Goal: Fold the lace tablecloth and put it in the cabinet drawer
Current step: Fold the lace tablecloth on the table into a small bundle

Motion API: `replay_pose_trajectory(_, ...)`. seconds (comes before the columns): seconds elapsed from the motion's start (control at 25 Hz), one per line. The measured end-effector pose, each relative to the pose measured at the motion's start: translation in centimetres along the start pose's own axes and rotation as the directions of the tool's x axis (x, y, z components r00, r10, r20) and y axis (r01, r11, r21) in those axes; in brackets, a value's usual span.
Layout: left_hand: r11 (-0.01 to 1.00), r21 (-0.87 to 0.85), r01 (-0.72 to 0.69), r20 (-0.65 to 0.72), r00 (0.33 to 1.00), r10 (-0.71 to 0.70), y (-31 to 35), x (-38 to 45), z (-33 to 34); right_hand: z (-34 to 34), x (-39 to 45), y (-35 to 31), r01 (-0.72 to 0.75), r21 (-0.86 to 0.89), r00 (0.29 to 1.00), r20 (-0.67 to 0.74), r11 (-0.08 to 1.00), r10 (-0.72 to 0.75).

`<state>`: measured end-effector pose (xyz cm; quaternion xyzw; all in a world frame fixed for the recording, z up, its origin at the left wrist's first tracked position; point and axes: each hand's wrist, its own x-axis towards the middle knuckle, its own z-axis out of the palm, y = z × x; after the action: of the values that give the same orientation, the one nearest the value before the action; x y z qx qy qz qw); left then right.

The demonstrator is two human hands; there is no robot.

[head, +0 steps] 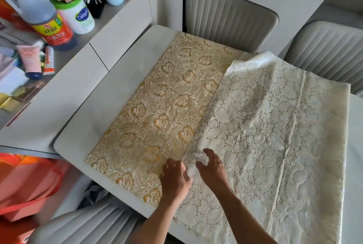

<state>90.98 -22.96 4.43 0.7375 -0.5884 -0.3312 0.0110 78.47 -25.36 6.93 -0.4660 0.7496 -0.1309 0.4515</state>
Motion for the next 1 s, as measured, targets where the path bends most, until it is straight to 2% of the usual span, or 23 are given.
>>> replay_pose_trajectory(0.08,0.997,-0.068,0.033,-0.035,0.999,-0.036,0.4,-0.1,0.7,0.3,0.6,0.0,-0.020,0.003,1.000,-0.009,1.000,0.020)
replay_pose_trajectory(0.16,0.970,-0.208,0.124,0.024,0.992,-0.122,1.0,0.0,1.3,0.8,0.9,0.2,-0.038,-0.034,0.999,-0.023,0.999,0.037)
replay_pose_trajectory(0.24,0.936,-0.317,0.157,0.065,0.988,-0.144,1.5,0.3,1.4,1.3,0.7,0.4,-0.033,-0.059,0.999,-0.033,0.998,0.031)
replay_pose_trajectory(0.32,0.925,-0.351,0.147,0.059,0.989,-0.135,1.4,0.9,0.9,1.1,1.2,-0.1,-0.027,-0.019,0.997,-0.071,0.999,0.026)
replay_pose_trajectory(0.4,0.949,-0.298,0.100,0.025,0.995,-0.097,0.3,1.3,0.0,0.8,2.5,-1.5,-0.003,0.037,0.994,-0.106,0.999,0.007)
replay_pose_trajectory(0.52,0.972,-0.234,0.021,-0.061,0.997,-0.036,-2.7,1.8,-3.1,1.3,4.4,-4.9,0.105,0.112,0.993,-0.065,0.988,-0.098)
replay_pose_trajectory(0.6,0.976,-0.210,0.059,-0.107,0.991,-0.083,-5.2,3.0,-5.7,2.4,5.3,-7.6,0.172,0.153,0.985,-0.011,0.973,-0.172)
replay_pose_trajectory(0.76,0.971,-0.168,0.168,-0.129,0.973,-0.191,-10.3,7.0,-10.5,4.9,6.0,-9.7,0.257,0.041,0.966,0.031,0.966,-0.258)
replay_pose_trajectory(0.88,0.966,-0.102,0.236,-0.125,0.961,-0.247,-13.6,9.3,-13.0,6.1,5.9,-9.1,0.244,-0.085,0.970,0.027,0.966,-0.242)
replay_pose_trajectory(1.0,0.960,-0.050,0.277,-0.138,0.950,-0.281,-15.8,10.9,-14.4,7.4,5.3,-8.7,0.255,-0.112,0.967,0.040,0.960,-0.252)
